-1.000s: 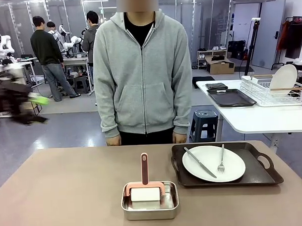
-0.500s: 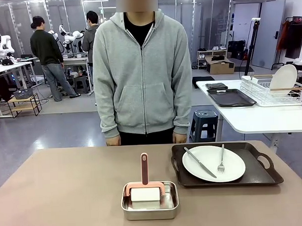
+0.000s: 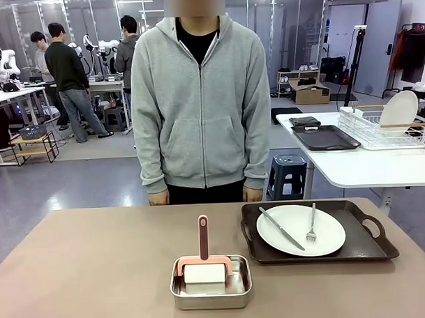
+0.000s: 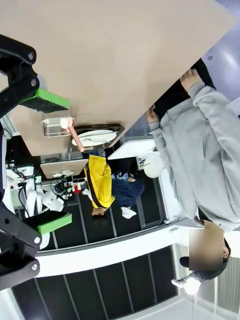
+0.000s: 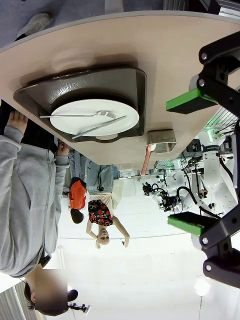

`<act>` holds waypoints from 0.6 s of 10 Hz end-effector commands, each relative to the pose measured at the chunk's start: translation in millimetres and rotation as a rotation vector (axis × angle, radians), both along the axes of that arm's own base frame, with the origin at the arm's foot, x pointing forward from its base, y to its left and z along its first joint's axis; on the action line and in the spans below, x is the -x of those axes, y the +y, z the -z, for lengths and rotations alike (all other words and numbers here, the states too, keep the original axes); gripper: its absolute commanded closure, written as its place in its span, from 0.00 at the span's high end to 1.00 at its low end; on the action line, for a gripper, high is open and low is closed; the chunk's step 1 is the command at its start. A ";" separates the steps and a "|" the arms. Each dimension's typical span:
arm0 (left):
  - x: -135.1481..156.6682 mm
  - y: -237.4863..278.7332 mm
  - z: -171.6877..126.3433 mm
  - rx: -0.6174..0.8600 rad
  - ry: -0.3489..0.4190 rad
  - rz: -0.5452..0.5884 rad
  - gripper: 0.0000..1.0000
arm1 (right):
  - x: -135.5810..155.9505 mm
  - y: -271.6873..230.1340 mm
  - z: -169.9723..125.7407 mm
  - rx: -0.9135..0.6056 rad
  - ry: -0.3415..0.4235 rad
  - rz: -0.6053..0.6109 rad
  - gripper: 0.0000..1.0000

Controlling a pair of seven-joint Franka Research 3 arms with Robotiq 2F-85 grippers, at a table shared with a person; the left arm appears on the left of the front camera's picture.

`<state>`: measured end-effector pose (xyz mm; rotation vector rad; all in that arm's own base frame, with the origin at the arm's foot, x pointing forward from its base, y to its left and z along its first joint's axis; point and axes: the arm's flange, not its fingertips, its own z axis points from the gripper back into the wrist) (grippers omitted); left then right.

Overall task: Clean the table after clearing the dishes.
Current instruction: When the right (or left) Handle tray is removed, use the right hand (or left hand) to clean the right (or left) side of the table with the Lint Roller.

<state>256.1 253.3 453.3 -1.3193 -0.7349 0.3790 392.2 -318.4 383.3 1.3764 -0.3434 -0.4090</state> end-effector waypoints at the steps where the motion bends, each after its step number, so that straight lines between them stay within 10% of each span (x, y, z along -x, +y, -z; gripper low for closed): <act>1: -1.2 -4.2 -7.6 0.022 -0.039 0.042 1.00 | 0.9 1.3 -3.8 -0.004 0.001 0.002 1.00; 6: -1.2 -4.2 -7.6 0.022 -0.039 0.042 1.00 | 0.9 1.3 -3.8 -0.004 0.001 0.002 1.00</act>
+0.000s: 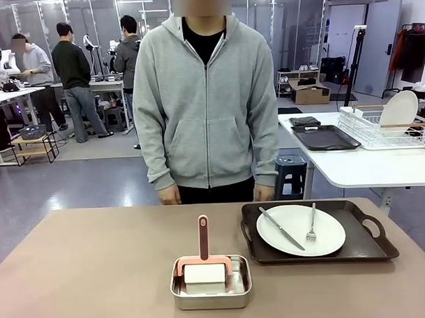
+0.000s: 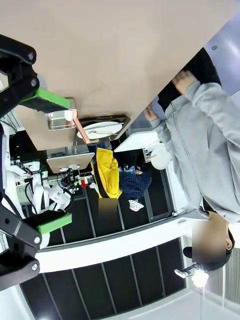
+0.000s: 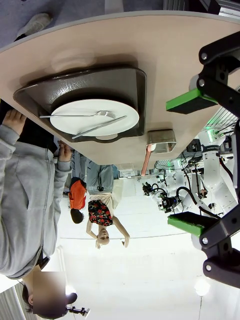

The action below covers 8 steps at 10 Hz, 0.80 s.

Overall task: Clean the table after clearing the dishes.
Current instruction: When the right (or left) Handle tray is removed, use the right hand (or left hand) to clean the right (or left) side of the table with the Lint Roller.

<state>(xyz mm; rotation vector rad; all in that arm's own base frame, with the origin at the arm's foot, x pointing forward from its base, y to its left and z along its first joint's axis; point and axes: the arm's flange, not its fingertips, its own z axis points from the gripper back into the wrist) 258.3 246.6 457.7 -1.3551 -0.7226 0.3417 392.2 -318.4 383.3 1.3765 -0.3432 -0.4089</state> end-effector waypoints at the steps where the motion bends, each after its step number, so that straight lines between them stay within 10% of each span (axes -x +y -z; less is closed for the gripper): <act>1: 1.0 2.6 -3.1 0.004 -0.019 0.002 1.00 | 1.0 1.2 -3.8 -0.004 0.001 0.002 1.00; 8: 1.0 2.6 -3.1 0.004 -0.019 0.002 1.00 | 1.0 1.2 -3.8 -0.004 0.001 0.002 1.00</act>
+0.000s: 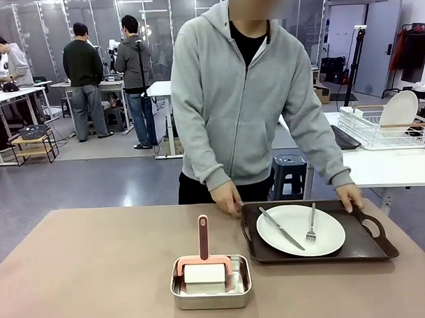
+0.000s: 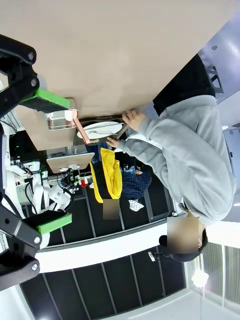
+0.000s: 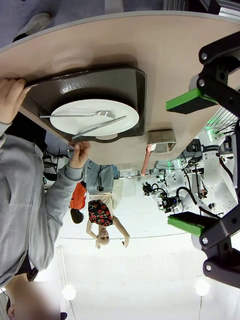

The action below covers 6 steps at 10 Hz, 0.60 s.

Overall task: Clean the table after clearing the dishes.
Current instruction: When the right (or left) Handle tray is removed, use the right hand (or left hand) to clean the right (or left) side of the table with the Lint Roller.

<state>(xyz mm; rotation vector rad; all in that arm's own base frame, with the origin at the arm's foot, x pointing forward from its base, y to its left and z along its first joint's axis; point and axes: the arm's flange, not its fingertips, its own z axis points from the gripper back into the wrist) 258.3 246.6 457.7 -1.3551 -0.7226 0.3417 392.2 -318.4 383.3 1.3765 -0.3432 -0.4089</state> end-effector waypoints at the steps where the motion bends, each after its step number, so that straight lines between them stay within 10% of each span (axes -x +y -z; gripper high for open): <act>1: 1.0 2.6 -3.1 0.004 -0.019 0.002 1.00 | 1.0 1.2 -3.8 -0.004 0.001 0.002 1.00; 6: 1.0 2.6 -3.1 0.004 -0.019 0.002 1.00 | 1.0 1.2 -3.8 -0.004 0.001 0.002 1.00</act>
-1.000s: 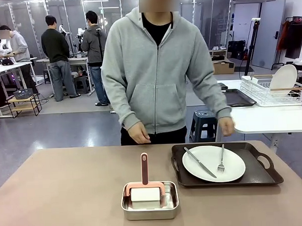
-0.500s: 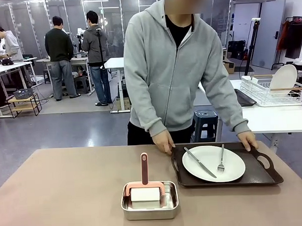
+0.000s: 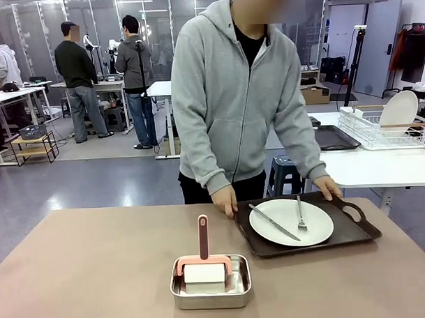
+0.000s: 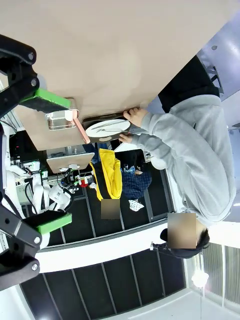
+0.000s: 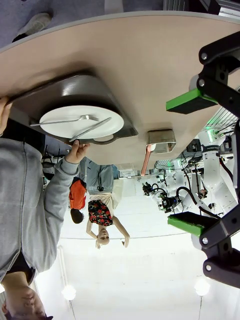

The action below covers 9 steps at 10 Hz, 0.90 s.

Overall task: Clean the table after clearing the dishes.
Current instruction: When the right (or left) Handle tray is removed, use the right hand (or left hand) to clean the right (or left) side of the table with the Lint Roller.

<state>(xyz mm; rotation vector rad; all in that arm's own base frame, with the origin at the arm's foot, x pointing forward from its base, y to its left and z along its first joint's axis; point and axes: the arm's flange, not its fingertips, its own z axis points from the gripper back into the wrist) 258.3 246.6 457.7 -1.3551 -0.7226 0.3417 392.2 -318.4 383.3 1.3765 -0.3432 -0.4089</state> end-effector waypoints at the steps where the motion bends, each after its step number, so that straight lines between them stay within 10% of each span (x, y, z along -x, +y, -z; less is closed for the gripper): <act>1: 1.0 2.6 -3.1 0.004 -0.019 0.002 1.00 | 1.0 1.2 -3.8 -0.004 0.001 0.002 1.00; 4: 1.0 2.6 -3.1 0.004 -0.019 0.002 1.00 | 0.0 0.0 0.0 0.000 0.000 0.000 1.00; 9: 1.0 2.6 -3.1 0.004 -0.019 0.002 1.00 | -78.5 109.0 -188.4 0.654 -0.293 -0.415 1.00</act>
